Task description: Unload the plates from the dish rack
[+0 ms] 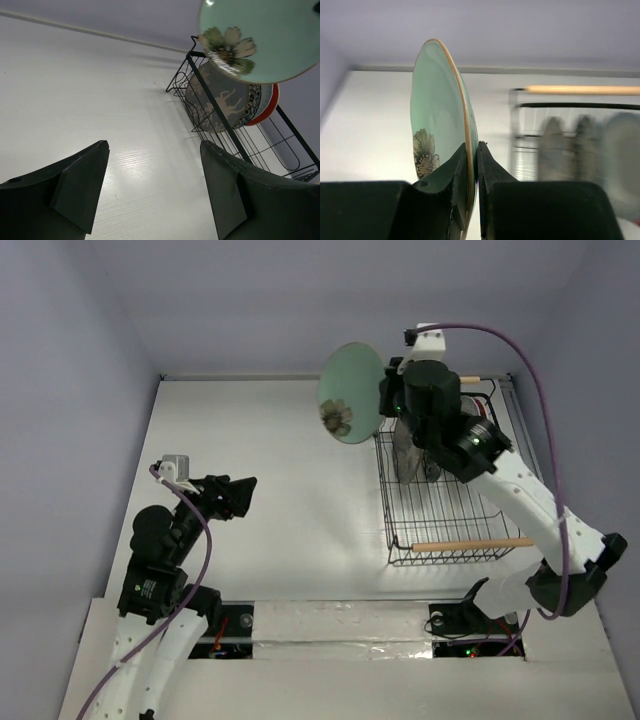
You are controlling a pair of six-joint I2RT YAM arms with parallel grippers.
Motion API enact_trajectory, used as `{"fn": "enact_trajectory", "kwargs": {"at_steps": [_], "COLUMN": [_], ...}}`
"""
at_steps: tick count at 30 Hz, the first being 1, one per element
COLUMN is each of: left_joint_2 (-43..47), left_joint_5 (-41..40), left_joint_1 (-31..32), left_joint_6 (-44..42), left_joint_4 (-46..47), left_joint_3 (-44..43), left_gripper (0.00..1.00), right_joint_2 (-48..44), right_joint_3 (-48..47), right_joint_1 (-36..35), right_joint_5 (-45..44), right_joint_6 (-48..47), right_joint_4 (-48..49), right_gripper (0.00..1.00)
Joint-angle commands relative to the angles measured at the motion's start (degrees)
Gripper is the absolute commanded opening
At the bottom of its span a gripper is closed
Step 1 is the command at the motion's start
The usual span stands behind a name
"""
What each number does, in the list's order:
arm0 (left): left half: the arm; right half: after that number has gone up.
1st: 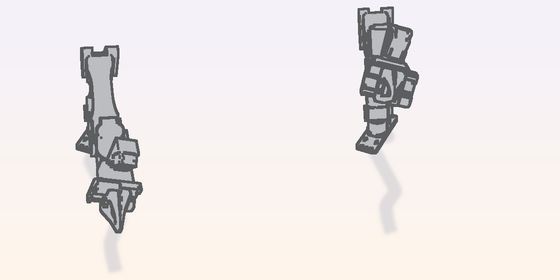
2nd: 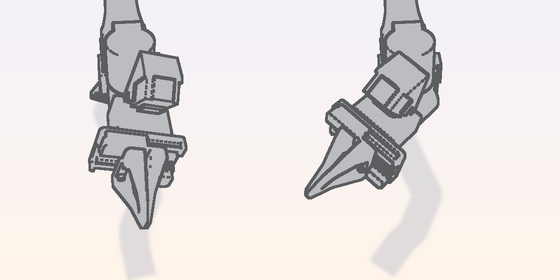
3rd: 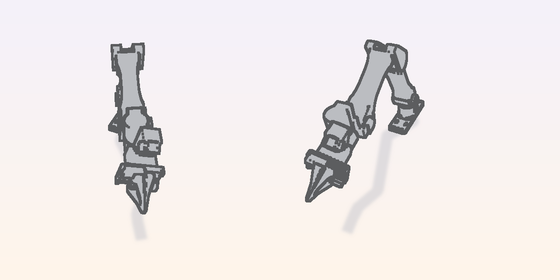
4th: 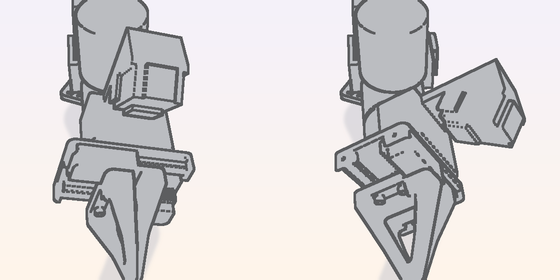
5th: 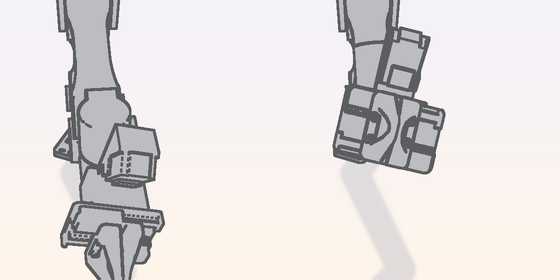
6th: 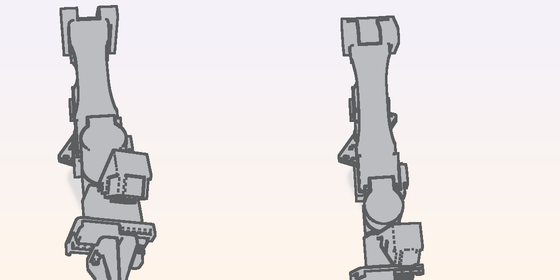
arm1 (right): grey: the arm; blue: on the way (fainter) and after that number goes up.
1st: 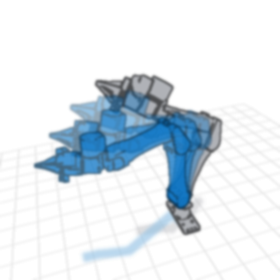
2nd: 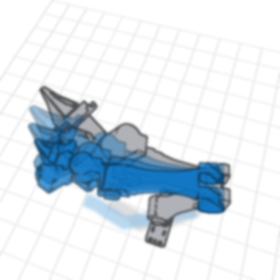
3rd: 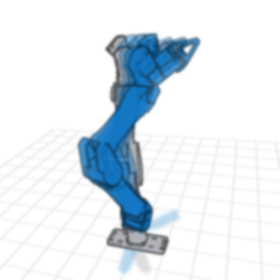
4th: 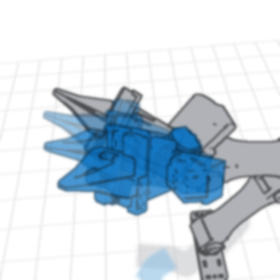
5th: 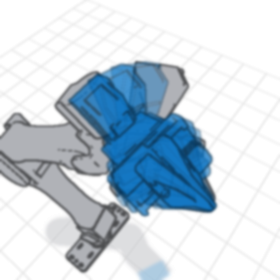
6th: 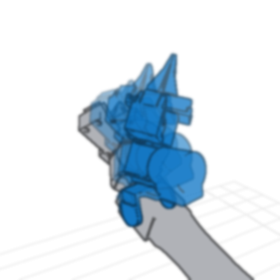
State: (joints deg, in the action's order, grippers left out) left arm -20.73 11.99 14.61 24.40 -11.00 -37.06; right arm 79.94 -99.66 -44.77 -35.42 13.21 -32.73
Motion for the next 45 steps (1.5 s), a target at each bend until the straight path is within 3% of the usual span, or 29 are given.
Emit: {"fn": "enact_trajectory", "kwargs": {"at_steps": [1,6,16,24,27,31,33,34,45], "left_joint_2": [0.78,1.31,1.66,0.87,0.96,0.96,0.96,0.96,1.22], "left_joint_5": [-0.30,-1.44,-1.62,-1.00,-0.91,-0.65,-0.56,-0.56,-0.30], "left_joint_1": [-0.72,-0.72,-0.72,-0.72,-0.72,-0.72,-0.72,-0.72,-0.72], "left_joint_6": [0.12,0.12,0.38,0.38,0.29,0.38,0.38,0.38,0.29], "left_joint_4": [2.13,1.69,2.04,2.22,2.22,2.39,2.39,2.48,2.48], "left_joint_3": [0.50,0.32,0.58,0.67,0.76,0.76,0.67,0.67,0.67], "left_gripper": [0.71,0.70,0.69,0.69,0.69,0.69,0.69,0.69,0.69], "right_joint_2": [5.83,19.50,41.67,49.86,50.49,51.10,50.23,49.53,37.93], "right_joint_3": [5.08,0.45,-10.64,-10.65,-6.79,-3.97,-2.22,-1.51,5.26], "right_joint_1": [-0.31,-0.31,-1.02,-2.07,-2.59,-3.12,-3.13,-3.65,-6.64], "right_joint_5": [19.84,31.09,34.01,36.30,36.12,35.77,33.05,31.39,22.59], "right_joint_6": [12.76,24.56,33.45,36.62,37.50,36.98,36.01,35.05,28.72], "right_joint_4": [21.28,32.12,35.89,37.56,39.41,39.06,38.01,37.66,33.53], "right_gripper": [0.00,0.00,0.00,0.00,0.10,0.36,0.41,0.51,0.90]}}
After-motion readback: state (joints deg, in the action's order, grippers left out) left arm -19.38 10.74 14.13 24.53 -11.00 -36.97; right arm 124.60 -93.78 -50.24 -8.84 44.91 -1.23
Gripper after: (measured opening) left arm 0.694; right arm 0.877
